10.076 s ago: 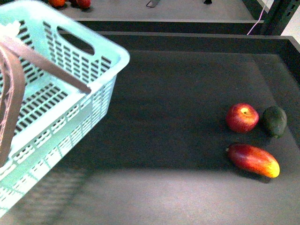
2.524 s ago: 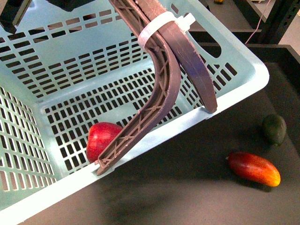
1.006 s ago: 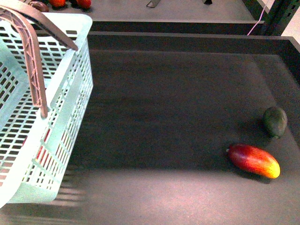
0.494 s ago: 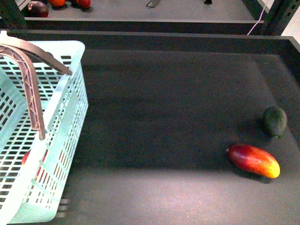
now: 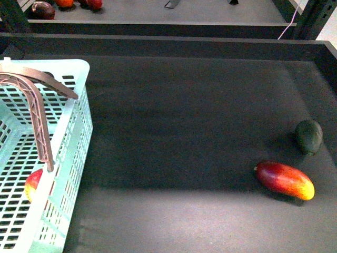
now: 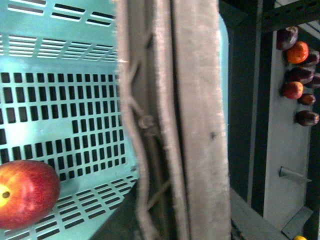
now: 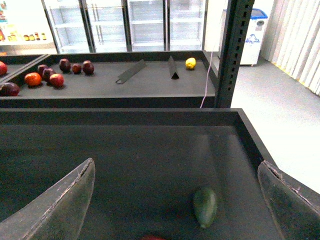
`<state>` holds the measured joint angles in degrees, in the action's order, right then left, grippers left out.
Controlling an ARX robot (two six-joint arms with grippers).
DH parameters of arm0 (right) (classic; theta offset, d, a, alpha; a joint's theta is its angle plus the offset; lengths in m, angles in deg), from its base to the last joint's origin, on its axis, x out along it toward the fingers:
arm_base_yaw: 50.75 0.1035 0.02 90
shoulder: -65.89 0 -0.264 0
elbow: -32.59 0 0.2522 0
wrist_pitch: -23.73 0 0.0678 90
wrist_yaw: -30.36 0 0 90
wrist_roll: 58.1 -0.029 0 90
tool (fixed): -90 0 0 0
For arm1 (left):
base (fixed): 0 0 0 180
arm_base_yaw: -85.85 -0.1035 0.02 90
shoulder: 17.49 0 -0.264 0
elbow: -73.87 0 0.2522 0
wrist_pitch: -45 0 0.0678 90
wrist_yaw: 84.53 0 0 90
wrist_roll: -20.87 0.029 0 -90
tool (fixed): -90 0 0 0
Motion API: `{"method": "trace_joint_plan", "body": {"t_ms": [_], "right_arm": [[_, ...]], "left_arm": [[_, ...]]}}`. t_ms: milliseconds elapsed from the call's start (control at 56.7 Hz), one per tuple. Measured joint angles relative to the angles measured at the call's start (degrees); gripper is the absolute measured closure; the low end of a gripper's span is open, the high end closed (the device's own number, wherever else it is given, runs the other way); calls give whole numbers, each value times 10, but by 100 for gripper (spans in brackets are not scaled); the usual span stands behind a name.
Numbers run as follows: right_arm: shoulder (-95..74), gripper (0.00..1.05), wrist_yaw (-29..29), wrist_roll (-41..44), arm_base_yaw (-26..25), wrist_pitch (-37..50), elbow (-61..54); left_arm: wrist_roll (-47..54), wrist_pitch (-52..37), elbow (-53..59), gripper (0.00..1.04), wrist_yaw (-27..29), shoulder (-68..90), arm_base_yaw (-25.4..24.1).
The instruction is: Pick apple with right arm and hold basket with left
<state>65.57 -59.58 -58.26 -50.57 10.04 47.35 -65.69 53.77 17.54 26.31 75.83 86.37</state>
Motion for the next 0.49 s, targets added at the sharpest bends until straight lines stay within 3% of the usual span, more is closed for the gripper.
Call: {"method": "trace_joint_plan", "body": {"t_ms": [18,159,318,353,494], "right_arm": [[0,9,0,0,0,0,0],[0,9,0,0,0,0,0],[0,9,0,0,0,0,0],[0,9,0,0,0,0,0],[0,9,0,0,0,0,0]], "left_arm": [[0,9,5,66,-1,-6,2],[-2,43,10,45,-8,-42,8],[-19,131,23,10,-11,-131,14],[-18,144,25,6,-10,-147,14],[-6,201,25,7,2,-211,19]]}}
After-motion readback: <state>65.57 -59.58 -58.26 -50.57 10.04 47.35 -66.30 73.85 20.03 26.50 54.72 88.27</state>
